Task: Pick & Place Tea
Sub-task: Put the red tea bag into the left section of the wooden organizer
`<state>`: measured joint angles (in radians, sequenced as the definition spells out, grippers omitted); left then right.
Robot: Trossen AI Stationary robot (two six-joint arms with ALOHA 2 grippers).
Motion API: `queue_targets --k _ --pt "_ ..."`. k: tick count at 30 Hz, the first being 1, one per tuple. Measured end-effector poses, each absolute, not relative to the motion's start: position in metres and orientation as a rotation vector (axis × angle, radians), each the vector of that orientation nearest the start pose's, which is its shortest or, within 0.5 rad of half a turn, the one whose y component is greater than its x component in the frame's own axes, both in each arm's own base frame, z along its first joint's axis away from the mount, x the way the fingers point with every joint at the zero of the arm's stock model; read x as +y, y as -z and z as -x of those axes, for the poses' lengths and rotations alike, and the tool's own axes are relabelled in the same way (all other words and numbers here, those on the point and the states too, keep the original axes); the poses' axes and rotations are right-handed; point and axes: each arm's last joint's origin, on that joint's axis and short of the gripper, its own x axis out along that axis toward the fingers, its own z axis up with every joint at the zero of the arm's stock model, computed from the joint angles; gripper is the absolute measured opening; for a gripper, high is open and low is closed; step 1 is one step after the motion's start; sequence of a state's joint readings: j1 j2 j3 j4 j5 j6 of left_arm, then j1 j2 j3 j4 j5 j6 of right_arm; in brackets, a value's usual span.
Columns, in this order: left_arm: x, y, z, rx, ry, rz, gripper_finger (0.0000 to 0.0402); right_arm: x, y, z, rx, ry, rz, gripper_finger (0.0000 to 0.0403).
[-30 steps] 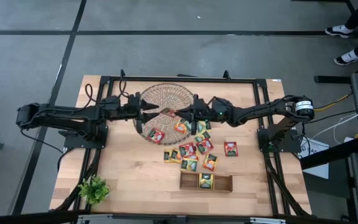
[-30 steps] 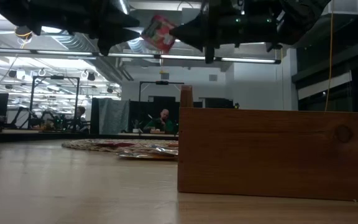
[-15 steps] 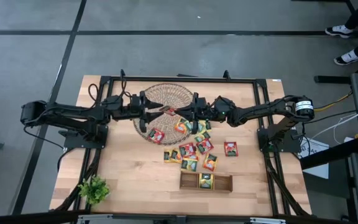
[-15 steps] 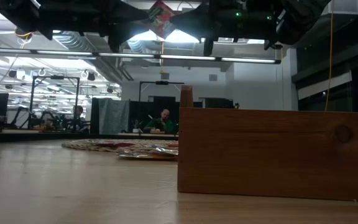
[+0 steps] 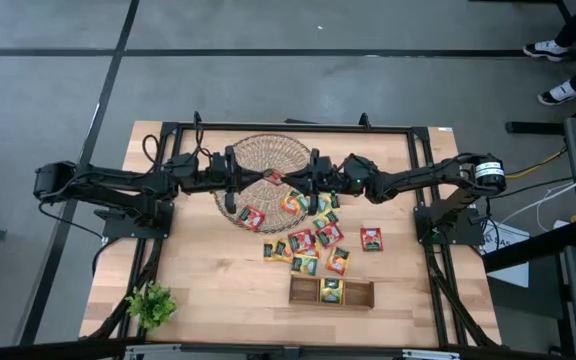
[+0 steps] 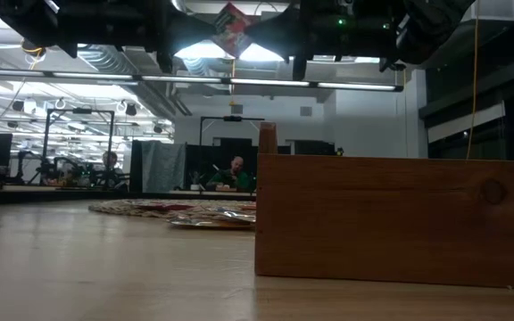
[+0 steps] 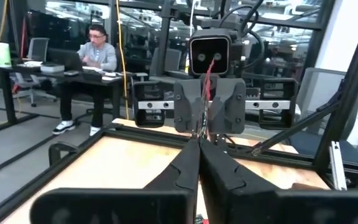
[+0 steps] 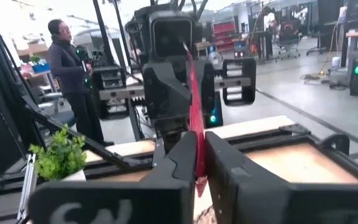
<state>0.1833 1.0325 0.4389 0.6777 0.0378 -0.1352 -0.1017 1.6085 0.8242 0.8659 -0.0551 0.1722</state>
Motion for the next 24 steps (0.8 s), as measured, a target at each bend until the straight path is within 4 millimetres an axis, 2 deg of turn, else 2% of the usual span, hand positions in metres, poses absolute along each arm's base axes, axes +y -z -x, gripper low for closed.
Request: queue_targets --k 6,11,18,24 --pt "0.038 -0.249 -0.217 -0.006 -0.120 0.168 0.0002 -0.032 -0.233 -0.336 0.107 0.030 -0.163 0.0098" --pt "0.037 -0.253 -0.222 0.170 -0.106 0.209 0.0002 -0.029 -0.240 -0.312 0.317 0.054 -0.237 0.0137" --pt "0.018 -0.264 -0.232 0.259 0.095 0.265 0.0002 -0.026 -0.243 -0.273 0.599 0.149 -0.402 0.0135" --pt "-0.005 -0.260 -0.265 0.358 0.255 0.340 0.0002 -0.026 -0.233 -0.262 0.734 0.238 -0.492 0.0121"
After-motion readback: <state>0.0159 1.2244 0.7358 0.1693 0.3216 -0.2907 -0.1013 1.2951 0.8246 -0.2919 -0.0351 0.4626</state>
